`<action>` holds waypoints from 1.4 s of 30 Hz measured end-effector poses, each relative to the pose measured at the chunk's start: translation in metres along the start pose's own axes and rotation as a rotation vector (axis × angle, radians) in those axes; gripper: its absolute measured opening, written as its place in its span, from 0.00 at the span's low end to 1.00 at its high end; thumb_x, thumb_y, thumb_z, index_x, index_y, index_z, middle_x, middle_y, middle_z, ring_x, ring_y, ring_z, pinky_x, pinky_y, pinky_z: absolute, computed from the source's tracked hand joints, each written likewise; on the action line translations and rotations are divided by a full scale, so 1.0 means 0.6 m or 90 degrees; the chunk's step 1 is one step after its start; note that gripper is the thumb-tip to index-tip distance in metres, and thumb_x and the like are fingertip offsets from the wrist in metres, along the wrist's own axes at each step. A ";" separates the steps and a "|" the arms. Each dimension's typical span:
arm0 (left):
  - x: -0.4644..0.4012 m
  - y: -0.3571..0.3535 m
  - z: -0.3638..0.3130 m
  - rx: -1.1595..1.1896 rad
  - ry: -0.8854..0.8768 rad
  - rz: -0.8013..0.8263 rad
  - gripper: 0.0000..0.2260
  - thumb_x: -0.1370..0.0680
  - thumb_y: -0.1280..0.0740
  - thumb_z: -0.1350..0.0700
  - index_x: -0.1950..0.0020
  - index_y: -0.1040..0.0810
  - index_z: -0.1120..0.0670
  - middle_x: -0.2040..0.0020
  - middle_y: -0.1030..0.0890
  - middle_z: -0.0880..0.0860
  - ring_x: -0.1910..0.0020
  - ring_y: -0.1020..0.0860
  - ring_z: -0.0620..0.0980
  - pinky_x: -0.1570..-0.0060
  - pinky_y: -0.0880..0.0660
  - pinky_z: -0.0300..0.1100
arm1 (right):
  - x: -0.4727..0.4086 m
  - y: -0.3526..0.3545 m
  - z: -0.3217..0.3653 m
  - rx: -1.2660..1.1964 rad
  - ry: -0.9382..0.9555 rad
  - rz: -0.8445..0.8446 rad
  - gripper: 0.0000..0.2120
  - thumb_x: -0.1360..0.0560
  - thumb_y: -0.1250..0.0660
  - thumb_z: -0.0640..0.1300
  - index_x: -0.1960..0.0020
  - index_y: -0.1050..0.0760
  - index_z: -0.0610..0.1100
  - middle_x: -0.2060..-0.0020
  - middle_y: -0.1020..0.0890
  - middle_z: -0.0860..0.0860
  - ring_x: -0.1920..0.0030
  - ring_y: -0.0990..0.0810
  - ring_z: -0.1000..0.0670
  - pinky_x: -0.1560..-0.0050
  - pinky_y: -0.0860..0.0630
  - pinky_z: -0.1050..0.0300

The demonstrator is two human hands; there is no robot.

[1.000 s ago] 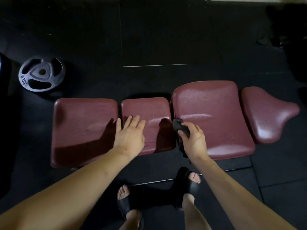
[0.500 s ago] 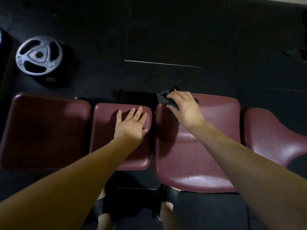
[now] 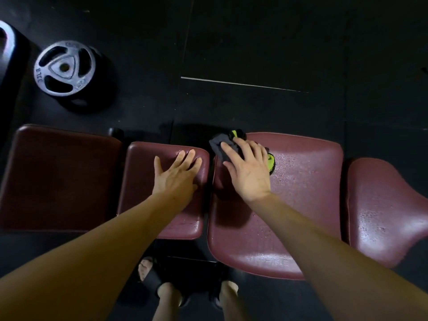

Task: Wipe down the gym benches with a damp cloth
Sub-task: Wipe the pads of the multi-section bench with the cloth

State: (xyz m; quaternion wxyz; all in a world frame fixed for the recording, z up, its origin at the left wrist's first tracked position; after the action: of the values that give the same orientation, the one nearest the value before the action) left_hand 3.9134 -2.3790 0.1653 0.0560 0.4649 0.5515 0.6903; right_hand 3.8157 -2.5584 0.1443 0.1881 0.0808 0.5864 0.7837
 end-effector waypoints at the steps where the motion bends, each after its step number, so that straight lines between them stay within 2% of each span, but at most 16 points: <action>1: -0.001 0.001 0.000 -0.002 0.000 -0.001 0.33 0.16 0.38 0.45 0.17 0.54 0.43 0.16 0.59 0.45 0.17 0.60 0.48 0.26 0.56 0.74 | 0.000 0.005 -0.005 0.018 0.015 0.006 0.22 0.20 0.31 0.53 0.26 0.25 0.55 0.28 0.24 0.47 0.33 0.28 0.39 0.31 0.32 0.37; 4: 0.000 0.005 0.000 0.000 -0.001 0.005 0.33 0.16 0.38 0.45 0.17 0.54 0.43 0.16 0.59 0.46 0.17 0.59 0.48 0.26 0.56 0.74 | 0.001 0.023 -0.023 0.042 0.007 0.007 0.23 0.21 0.30 0.56 0.27 0.25 0.56 0.33 0.23 0.46 0.38 0.24 0.39 0.41 0.27 0.40; 6: 0.000 0.006 0.003 0.009 -0.003 0.009 0.33 0.16 0.38 0.46 0.17 0.53 0.43 0.16 0.58 0.46 0.17 0.59 0.48 0.27 0.57 0.75 | 0.005 0.032 -0.051 0.050 -0.068 -0.029 0.22 0.20 0.33 0.58 0.27 0.25 0.56 0.35 0.22 0.47 0.41 0.23 0.39 0.43 0.29 0.42; 9: -0.002 0.006 0.005 0.011 -0.007 0.025 0.33 0.16 0.38 0.48 0.16 0.55 0.43 0.16 0.60 0.46 0.17 0.60 0.48 0.27 0.59 0.75 | 0.012 0.035 -0.084 0.036 -0.207 -0.128 0.22 0.18 0.35 0.59 0.27 0.24 0.53 0.36 0.20 0.46 0.40 0.23 0.40 0.39 0.29 0.42; 12: -0.003 0.006 0.007 0.010 -0.008 0.038 0.33 0.16 0.39 0.46 0.17 0.56 0.43 0.16 0.62 0.45 0.18 0.61 0.48 0.27 0.60 0.75 | 0.003 0.009 -0.045 -0.074 -0.233 -0.180 0.22 0.18 0.33 0.55 0.28 0.23 0.44 0.32 0.23 0.39 0.35 0.25 0.35 0.33 0.28 0.37; 14: -0.001 0.006 0.009 0.010 -0.010 0.027 0.33 0.16 0.39 0.44 0.17 0.56 0.42 0.16 0.61 0.45 0.18 0.61 0.47 0.26 0.59 0.74 | -0.012 -0.010 -0.004 -0.090 -0.213 -0.177 0.23 0.19 0.32 0.55 0.28 0.23 0.44 0.30 0.24 0.39 0.35 0.26 0.35 0.33 0.29 0.39; 17: 0.004 0.010 0.005 -0.008 -0.008 0.002 0.34 0.17 0.40 0.41 0.16 0.54 0.43 0.16 0.58 0.46 0.17 0.58 0.48 0.25 0.57 0.72 | -0.032 -0.021 0.018 -0.082 -0.072 -0.141 0.19 0.19 0.31 0.52 0.31 0.20 0.47 0.31 0.23 0.39 0.37 0.24 0.34 0.34 0.28 0.39; 19: 0.005 0.015 -0.006 -0.014 0.000 -0.006 0.33 0.17 0.41 0.40 0.17 0.52 0.44 0.15 0.56 0.47 0.17 0.56 0.49 0.24 0.57 0.70 | -0.030 -0.014 -0.006 -0.083 0.013 -0.119 0.17 0.19 0.31 0.49 0.32 0.19 0.46 0.32 0.22 0.39 0.38 0.24 0.33 0.36 0.27 0.39; 21: 0.005 0.023 -0.016 0.007 0.019 -0.036 0.29 0.16 0.42 0.40 0.17 0.47 0.44 0.15 0.51 0.48 0.17 0.51 0.51 0.23 0.57 0.67 | -0.017 0.002 -0.060 -0.077 0.023 -0.121 0.17 0.19 0.31 0.48 0.33 0.19 0.45 0.34 0.22 0.39 0.39 0.23 0.34 0.36 0.26 0.41; 24: -0.004 0.038 -0.035 0.066 0.031 -0.096 0.27 0.16 0.44 0.40 0.18 0.44 0.42 0.17 0.44 0.47 0.19 0.45 0.51 0.22 0.54 0.63 | 0.023 0.034 -0.183 -0.059 -0.170 -0.195 0.18 0.18 0.33 0.50 0.32 0.20 0.44 0.35 0.22 0.38 0.40 0.23 0.33 0.36 0.26 0.41; 28: -0.023 0.040 -0.075 0.080 -0.008 -0.091 0.26 0.14 0.47 0.43 0.17 0.50 0.42 0.16 0.50 0.44 0.18 0.49 0.49 0.21 0.56 0.62 | 0.038 0.038 -0.210 -0.088 -0.403 -0.250 0.20 0.19 0.35 0.53 0.32 0.19 0.44 0.32 0.23 0.39 0.38 0.25 0.33 0.36 0.25 0.38; 30: -0.027 0.034 -0.091 0.079 -0.013 -0.056 0.27 0.14 0.48 0.43 0.16 0.51 0.44 0.16 0.52 0.43 0.17 0.51 0.47 0.21 0.58 0.62 | 0.008 0.029 -0.151 -0.085 -0.366 -0.276 0.18 0.19 0.33 0.52 0.35 0.17 0.44 0.33 0.21 0.39 0.39 0.23 0.33 0.37 0.24 0.39; 33: -0.024 0.018 -0.106 0.056 -0.008 -0.038 0.28 0.14 0.48 0.42 0.16 0.51 0.45 0.16 0.54 0.43 0.17 0.52 0.46 0.22 0.60 0.63 | -0.025 0.016 -0.072 -0.076 -0.152 -0.230 0.16 0.19 0.31 0.52 0.35 0.17 0.46 0.33 0.21 0.40 0.41 0.24 0.35 0.37 0.27 0.42; 35: -0.020 0.017 -0.112 0.064 -0.009 -0.073 0.28 0.15 0.47 0.42 0.16 0.49 0.45 0.16 0.53 0.44 0.17 0.51 0.45 0.22 0.59 0.62 | -0.025 0.023 -0.083 -0.092 -0.059 -0.188 0.16 0.19 0.31 0.50 0.34 0.17 0.46 0.33 0.21 0.40 0.41 0.24 0.35 0.37 0.26 0.41; 37: -0.019 0.022 -0.121 0.081 -0.027 -0.125 0.29 0.16 0.45 0.42 0.16 0.47 0.46 0.16 0.52 0.45 0.17 0.50 0.46 0.22 0.57 0.61 | -0.012 0.034 -0.145 -0.090 -0.039 -0.169 0.15 0.19 0.30 0.48 0.34 0.18 0.46 0.34 0.21 0.39 0.43 0.22 0.34 0.39 0.24 0.41; 42: -0.039 0.026 -0.156 0.060 -0.063 -0.079 0.30 0.17 0.47 0.41 0.16 0.47 0.49 0.15 0.55 0.48 0.17 0.53 0.47 0.20 0.59 0.54 | 0.078 0.072 -0.348 -0.076 -0.310 -0.226 0.17 0.17 0.34 0.50 0.30 0.21 0.46 0.33 0.24 0.37 0.40 0.24 0.31 0.35 0.27 0.41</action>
State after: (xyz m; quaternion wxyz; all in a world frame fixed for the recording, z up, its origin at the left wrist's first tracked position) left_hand 3.8673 -2.4652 0.1685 0.1041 0.4652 0.6080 0.6349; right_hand 3.6920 -2.7362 0.1185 0.4614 0.1515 0.4820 0.7293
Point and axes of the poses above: each hand's wrist, its own x-axis away from the middle knuckle, its own y-axis out of the back of the hand, z = x × y, the point moved 3 cm from there along -x, towards the middle knuckle
